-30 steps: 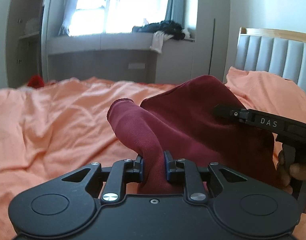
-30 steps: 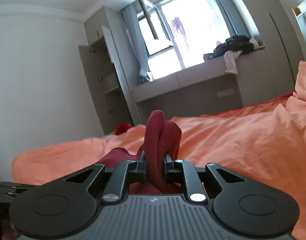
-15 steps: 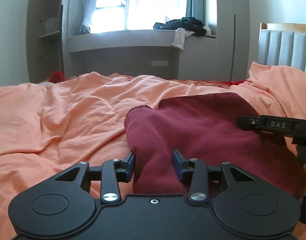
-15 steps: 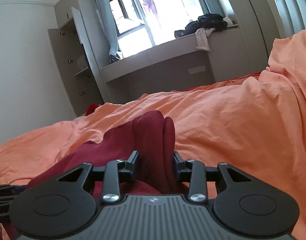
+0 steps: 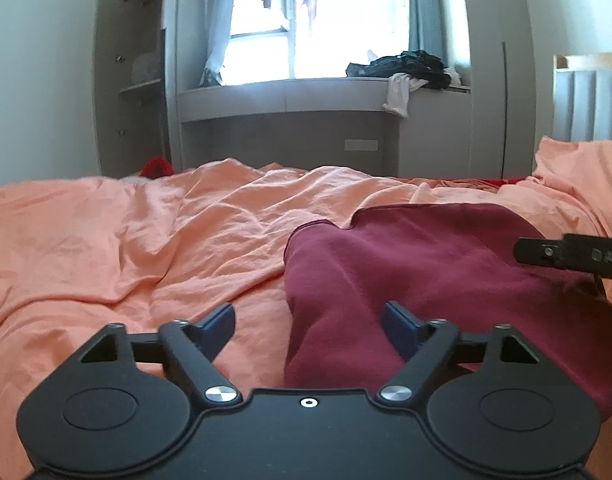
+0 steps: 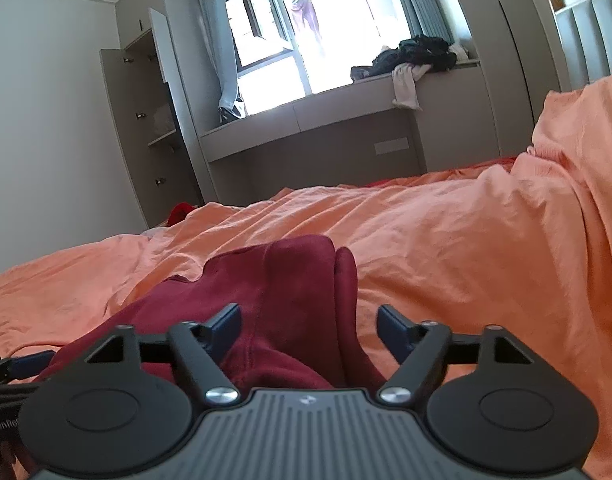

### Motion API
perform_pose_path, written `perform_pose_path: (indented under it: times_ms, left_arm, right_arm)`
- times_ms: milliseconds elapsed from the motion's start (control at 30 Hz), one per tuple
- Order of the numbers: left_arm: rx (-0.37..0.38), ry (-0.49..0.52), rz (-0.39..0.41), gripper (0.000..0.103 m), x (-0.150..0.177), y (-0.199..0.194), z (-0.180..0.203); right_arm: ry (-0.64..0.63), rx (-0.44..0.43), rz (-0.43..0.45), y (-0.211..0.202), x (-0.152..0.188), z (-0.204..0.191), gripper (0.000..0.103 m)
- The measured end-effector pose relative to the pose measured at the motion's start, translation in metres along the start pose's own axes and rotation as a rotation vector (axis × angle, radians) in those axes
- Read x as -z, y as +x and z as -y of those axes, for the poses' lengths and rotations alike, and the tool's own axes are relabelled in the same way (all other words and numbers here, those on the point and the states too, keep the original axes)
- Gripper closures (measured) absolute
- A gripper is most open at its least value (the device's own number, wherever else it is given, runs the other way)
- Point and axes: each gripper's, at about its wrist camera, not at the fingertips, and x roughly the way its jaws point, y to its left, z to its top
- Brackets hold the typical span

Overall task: Fold small clothes
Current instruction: 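Fold the lifted edge over the bundle and open both grippers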

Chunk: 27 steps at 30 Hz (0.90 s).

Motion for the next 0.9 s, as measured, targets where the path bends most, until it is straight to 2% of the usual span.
perform_pose_path:
  times_ms: [100,367,633,900]
  left_arm:
    - [-0.010,-0.038,-0.008,0.007,0.000,-0.001,-0.003]
    - [-0.030,-0.020,0.040,0.001,-0.002,-0.019,0.002]
    - [0.000,-0.067,0.100,0.001,-0.001,-0.054,-0.002]
    - [0.040,-0.034,0.191,0.001,0.002,-0.104,-0.005]
  right_arm:
    - [-0.001,0.002,0.021,-0.005,-0.002,0.000,0.012]
    - [-0.026,-0.004,0.071,-0.025,-0.004,-0.005,0.000]
    - [-0.084,0.009,0.193,-0.066,-0.004,-0.020,0.000]
    - [-0.118,0.001,0.300,-0.118,0.009,-0.037,0.000]
